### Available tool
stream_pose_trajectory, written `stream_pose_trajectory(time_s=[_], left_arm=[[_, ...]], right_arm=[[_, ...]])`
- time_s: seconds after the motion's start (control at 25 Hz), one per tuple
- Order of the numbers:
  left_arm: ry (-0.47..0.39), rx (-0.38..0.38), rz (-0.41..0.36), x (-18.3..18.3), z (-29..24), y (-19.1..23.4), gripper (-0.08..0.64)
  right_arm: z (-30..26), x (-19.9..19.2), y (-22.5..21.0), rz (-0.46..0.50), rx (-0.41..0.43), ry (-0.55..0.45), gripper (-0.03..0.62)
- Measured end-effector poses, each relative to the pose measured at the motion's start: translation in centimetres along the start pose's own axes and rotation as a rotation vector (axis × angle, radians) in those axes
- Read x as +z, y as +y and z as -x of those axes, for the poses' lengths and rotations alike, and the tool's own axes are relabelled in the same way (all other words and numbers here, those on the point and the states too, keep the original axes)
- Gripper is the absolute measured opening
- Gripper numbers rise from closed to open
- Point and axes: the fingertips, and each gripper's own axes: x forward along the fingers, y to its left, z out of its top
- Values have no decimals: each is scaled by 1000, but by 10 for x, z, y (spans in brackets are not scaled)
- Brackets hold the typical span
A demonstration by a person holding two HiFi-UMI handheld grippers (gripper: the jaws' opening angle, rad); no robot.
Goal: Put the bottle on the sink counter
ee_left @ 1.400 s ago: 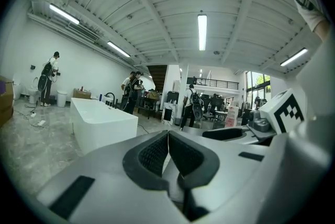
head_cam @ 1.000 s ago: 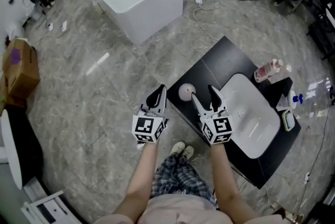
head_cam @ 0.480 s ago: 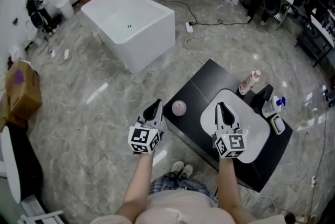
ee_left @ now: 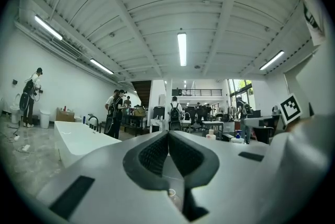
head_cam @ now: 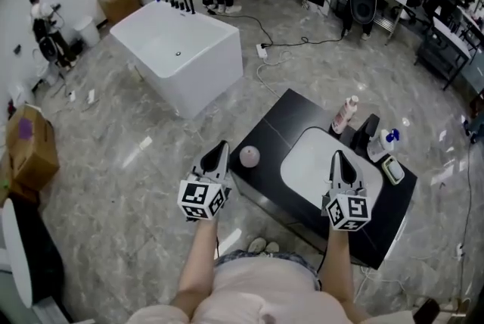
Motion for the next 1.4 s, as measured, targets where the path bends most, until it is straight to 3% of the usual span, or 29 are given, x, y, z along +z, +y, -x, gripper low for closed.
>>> stream_pose_trajectory(time_s=[0.28, 0.52, 1.4], left_arm=[[-9, -32, -7, 1, -5, -20, 28], [-5, -33, -1, 0, 0, -27, 28], [12, -41, 2, 0, 10, -31, 28]], right_arm=[[26, 3, -27, 0, -44, -29, 17], [39, 10, -27, 67, -58, -19, 14], [48, 2, -22, 35, -55, 22, 14]])
